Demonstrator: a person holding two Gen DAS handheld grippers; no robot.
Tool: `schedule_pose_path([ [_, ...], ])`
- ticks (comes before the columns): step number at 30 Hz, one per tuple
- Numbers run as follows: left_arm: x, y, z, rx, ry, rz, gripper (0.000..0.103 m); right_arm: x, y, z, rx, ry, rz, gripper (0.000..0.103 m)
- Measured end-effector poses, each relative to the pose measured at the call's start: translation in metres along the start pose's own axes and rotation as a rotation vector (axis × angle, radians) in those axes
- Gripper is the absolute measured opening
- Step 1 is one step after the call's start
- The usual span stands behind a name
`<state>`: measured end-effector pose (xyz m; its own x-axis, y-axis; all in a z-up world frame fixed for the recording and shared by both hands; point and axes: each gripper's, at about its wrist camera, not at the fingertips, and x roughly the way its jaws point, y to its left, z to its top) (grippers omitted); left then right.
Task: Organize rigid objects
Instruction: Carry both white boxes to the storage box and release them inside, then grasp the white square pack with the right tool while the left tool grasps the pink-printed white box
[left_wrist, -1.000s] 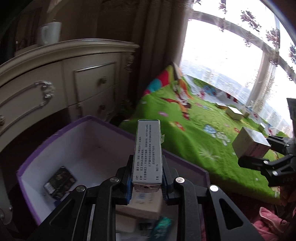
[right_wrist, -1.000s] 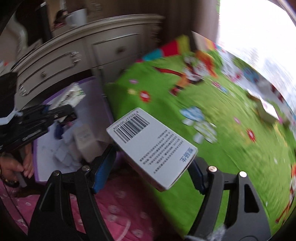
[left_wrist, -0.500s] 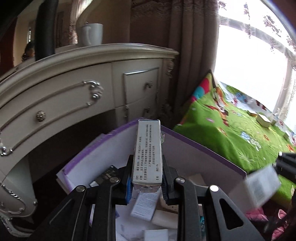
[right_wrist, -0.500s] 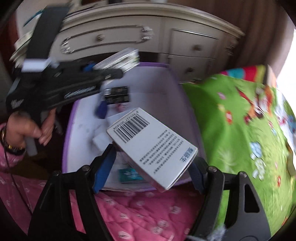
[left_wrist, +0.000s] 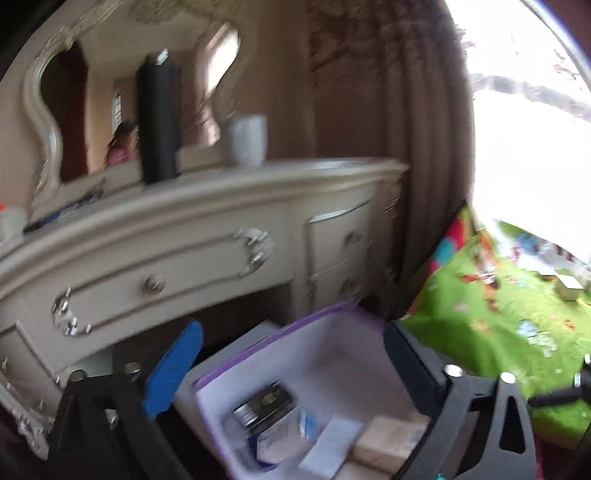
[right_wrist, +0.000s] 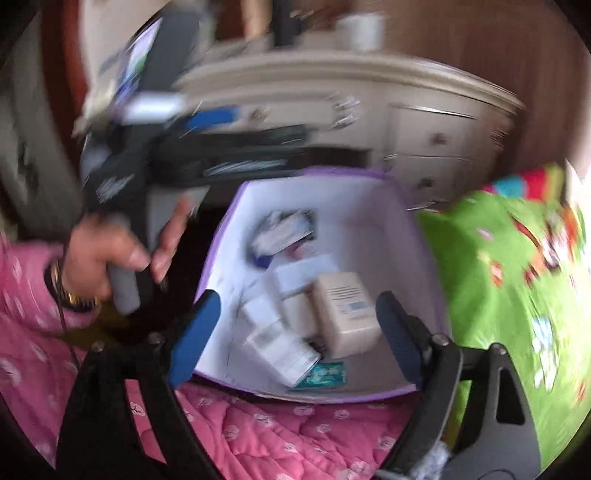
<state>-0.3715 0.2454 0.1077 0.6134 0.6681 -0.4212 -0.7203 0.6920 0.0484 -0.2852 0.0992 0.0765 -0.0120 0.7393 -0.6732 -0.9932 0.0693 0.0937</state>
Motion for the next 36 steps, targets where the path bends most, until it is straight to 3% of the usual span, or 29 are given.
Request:
schedule_pose_path([
  [2, -0.005, -0.022, 0.006, 0.037, -0.017, -0.074, 0.103, -0.026, -0.044, -0.011, 0.147, -0.065, -0.076, 0.092],
  [5, -0.006, -0.076, 0.013, 0.123, 0.018, -0.287, 0.103, -0.061, -0.110, -0.038, 0.347, -0.108, -0.291, 0.092],
  [7, -0.003, -0.122, 0.012, 0.187, 0.081, -0.437, 0.103, -0.087, -0.161, -0.072, 0.497, -0.065, -0.514, 0.093],
  [10, 0.005, -0.196, 0.004, 0.285, 0.184, -0.624, 0.103, -0.124, -0.225, -0.127, 0.668, 0.035, -0.732, 0.093],
  [12, 0.012, -0.255, -0.006, 0.377, 0.205, -0.696, 0.103, -0.157, -0.260, -0.168, 0.796, 0.034, -0.799, 0.093],
  [15, 0.029, -0.327, -0.020, 0.493, 0.224, -0.725, 0.103, -0.204, -0.314, -0.226, 0.998, 0.053, -0.912, 0.093],
  [19, 0.063, -0.401, -0.035, 0.539, 0.305, -0.758, 0.103, -0.250, -0.384, -0.278, 1.092, 0.089, -1.008, 0.093],
  [22, 0.085, -0.436, -0.037, 0.546, 0.350, -0.760, 0.103, -0.269, -0.439, -0.302, 1.082, 0.137, -1.037, 0.093],
  [24, 0.097, -0.456, -0.034, 0.577, 0.377, -0.749, 0.103, -0.275, -0.464, -0.310, 1.079, 0.122, -1.021, 0.096],
  [30, 0.127, -0.513, -0.019, 0.661, 0.367, -0.761, 0.103, -0.277, -0.549, -0.307, 0.995, 0.189, -0.996, 0.097],
  [36, 0.162, -0.562, 0.005, 0.702, 0.334, -0.824, 0.103, -0.280, -0.588, -0.308, 0.939, 0.172, -0.961, 0.103],
])
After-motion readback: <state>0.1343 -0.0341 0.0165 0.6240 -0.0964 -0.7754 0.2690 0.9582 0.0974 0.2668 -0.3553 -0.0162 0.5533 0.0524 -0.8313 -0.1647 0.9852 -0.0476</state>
